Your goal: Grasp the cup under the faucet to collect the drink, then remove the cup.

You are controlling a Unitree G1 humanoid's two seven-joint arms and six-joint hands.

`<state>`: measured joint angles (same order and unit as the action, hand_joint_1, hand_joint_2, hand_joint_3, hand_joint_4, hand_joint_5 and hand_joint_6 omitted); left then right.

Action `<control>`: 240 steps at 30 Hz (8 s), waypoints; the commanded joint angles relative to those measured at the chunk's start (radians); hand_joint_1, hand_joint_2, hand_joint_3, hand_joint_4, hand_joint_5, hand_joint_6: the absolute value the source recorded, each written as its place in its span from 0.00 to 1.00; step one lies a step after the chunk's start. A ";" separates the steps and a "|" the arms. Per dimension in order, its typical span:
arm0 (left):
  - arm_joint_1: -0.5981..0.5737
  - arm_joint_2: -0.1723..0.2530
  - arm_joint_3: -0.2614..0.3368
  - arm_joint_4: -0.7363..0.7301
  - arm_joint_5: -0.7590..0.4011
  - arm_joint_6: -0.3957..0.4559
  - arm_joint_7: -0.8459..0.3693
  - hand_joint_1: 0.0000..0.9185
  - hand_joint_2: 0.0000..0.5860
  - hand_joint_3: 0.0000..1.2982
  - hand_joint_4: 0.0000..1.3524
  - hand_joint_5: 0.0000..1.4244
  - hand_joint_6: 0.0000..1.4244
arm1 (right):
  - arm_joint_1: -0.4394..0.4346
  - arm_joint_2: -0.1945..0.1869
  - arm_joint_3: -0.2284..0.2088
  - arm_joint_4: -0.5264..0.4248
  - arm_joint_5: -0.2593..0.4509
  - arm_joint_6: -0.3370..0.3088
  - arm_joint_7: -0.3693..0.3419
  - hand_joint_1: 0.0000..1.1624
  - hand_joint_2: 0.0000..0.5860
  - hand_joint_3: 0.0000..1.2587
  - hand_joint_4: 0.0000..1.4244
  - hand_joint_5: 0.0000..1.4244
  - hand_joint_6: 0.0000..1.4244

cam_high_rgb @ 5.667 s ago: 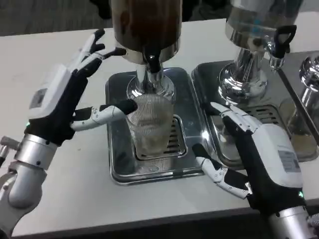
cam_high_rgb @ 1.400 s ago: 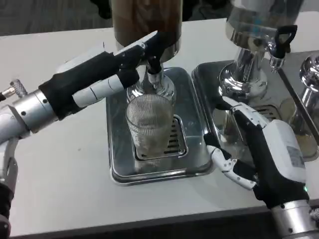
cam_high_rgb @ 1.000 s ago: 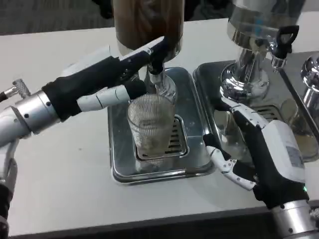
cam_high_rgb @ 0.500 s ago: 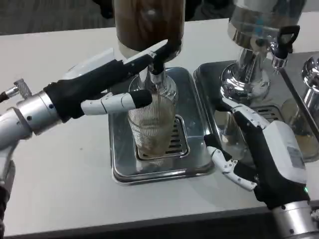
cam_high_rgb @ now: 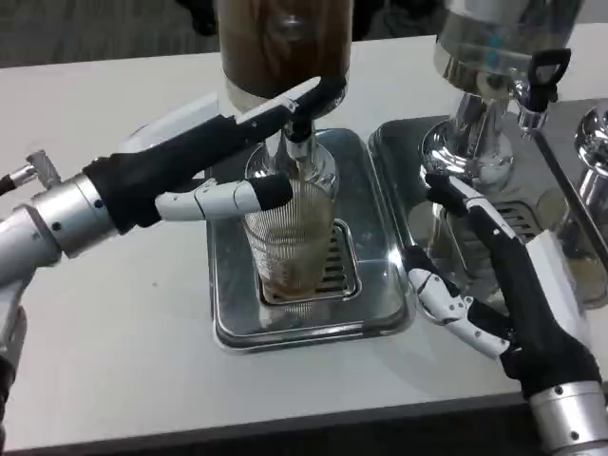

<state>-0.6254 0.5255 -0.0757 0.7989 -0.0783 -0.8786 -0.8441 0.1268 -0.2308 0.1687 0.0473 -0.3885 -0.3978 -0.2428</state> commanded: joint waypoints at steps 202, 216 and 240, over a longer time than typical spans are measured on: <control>0.338 -0.013 0.350 -0.096 -0.188 0.151 0.057 0.00 0.16 0.11 0.01 0.06 0.07 | -0.461 0.129 -0.041 0.674 0.234 -0.170 0.379 0.48 0.40 0.00 0.00 0.00 0.00; 0.323 -0.003 0.335 -0.045 -0.176 0.135 0.063 0.00 0.16 0.13 0.03 0.07 0.08 | -0.501 0.156 -0.016 0.755 0.206 -0.199 0.354 0.50 0.36 0.00 0.00 0.00 0.00; 0.346 0.020 0.327 -0.045 -0.168 0.155 0.065 0.00 0.18 0.18 0.07 0.09 0.09 | -0.565 0.181 0.032 0.873 0.150 -0.220 0.330 0.51 0.35 0.00 0.00 0.00 0.00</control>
<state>-0.2878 0.5321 0.2571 0.7507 -0.2589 -0.7295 -0.7859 -0.4235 -0.0505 0.1906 0.9071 -0.2185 -0.6103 0.1005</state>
